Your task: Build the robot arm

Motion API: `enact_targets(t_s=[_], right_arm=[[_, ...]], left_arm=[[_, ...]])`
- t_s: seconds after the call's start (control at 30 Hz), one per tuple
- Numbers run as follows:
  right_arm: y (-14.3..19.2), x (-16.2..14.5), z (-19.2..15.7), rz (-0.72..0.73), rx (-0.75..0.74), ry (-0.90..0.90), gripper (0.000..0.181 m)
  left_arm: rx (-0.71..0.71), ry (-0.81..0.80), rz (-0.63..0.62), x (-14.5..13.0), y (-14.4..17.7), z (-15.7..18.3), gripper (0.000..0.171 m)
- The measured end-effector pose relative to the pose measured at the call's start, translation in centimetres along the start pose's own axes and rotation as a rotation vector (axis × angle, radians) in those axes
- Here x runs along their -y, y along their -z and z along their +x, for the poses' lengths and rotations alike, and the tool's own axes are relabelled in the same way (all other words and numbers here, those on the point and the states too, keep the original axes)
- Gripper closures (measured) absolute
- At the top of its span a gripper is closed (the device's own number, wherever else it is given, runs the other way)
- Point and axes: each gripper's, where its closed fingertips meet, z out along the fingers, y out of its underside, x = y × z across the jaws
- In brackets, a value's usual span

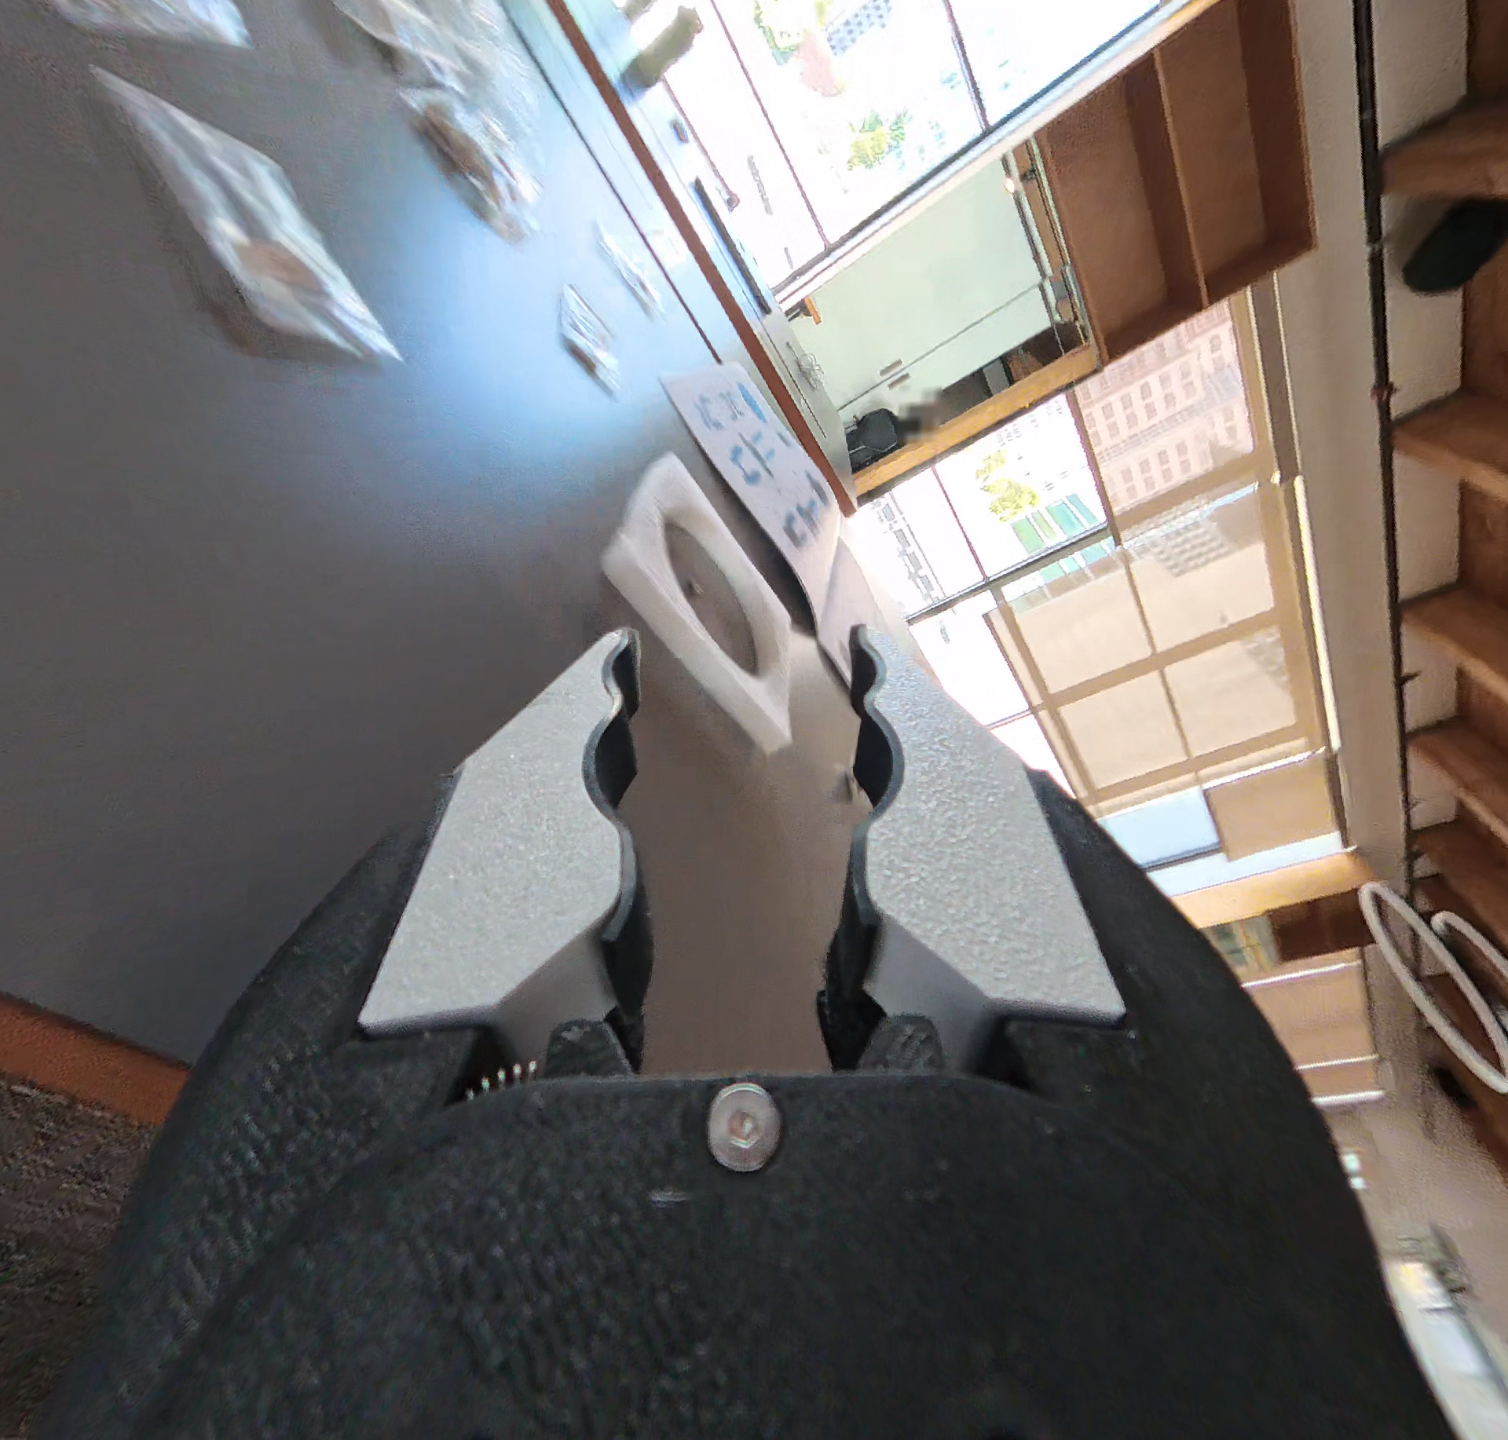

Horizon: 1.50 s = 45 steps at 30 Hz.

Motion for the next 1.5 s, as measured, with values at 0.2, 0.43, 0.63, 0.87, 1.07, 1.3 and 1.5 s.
enact_targets(t_s=[0.2,0.43,0.63,0.87,1.07,1.3,1.5], right_arm=[[0.1,-7.4,5.6,0.018,0.067,-0.182,0.129],[-3.7,-13.0,7.7,-0.013,0.155,-0.362,0.128],[-6.8,-14.4,8.6,-0.047,0.123,-0.329,0.131],[-8.9,-19.1,11.9,-0.075,0.080,-0.310,0.134],[-12.4,-22.2,15.0,0.042,0.162,-0.345,0.131],[-16.2,-24.8,16.3,0.259,0.422,-0.264,0.124],[-17.6,-24.1,17.7,0.409,0.528,-0.376,0.127]], left_arm=[[-0.162,-0.011,0.012,-0.7,-14.5,8.3,0.096],[-0.136,-0.068,-0.097,-8.6,-28.3,11.1,0.098],[-0.136,-0.035,-0.067,-11.1,-35.0,10.1,0.103],[-0.169,0.007,0.004,-9.5,-41.6,9.2,0.106],[-0.049,-0.016,0.060,-7.1,-46.7,8.5,0.107],[0.208,-0.025,0.172,-4.6,-53.1,8.3,0.107],[0.371,-0.034,0.124,-6.1,-54.8,9.0,0.107]])
